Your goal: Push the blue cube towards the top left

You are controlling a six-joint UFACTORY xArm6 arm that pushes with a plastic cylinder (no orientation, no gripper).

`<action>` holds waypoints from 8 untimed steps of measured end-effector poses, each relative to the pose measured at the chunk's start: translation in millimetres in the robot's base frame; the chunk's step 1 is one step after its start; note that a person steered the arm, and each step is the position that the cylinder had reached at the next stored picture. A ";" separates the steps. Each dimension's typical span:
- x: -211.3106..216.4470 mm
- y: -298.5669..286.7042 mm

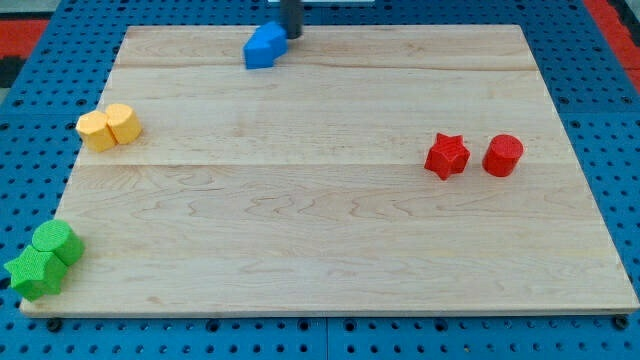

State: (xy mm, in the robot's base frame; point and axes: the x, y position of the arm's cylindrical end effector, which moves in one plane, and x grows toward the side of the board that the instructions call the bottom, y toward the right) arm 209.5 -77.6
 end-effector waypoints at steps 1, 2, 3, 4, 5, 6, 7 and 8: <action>4.0 -75.2; 4.0 -68.5; 21.9 -14.1; 52.1 -9.7; 67.2 -62.9; 46.5 -83.2; 45.0 -36.9; 15.7 -23.9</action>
State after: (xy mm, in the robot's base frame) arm 225.2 -101.5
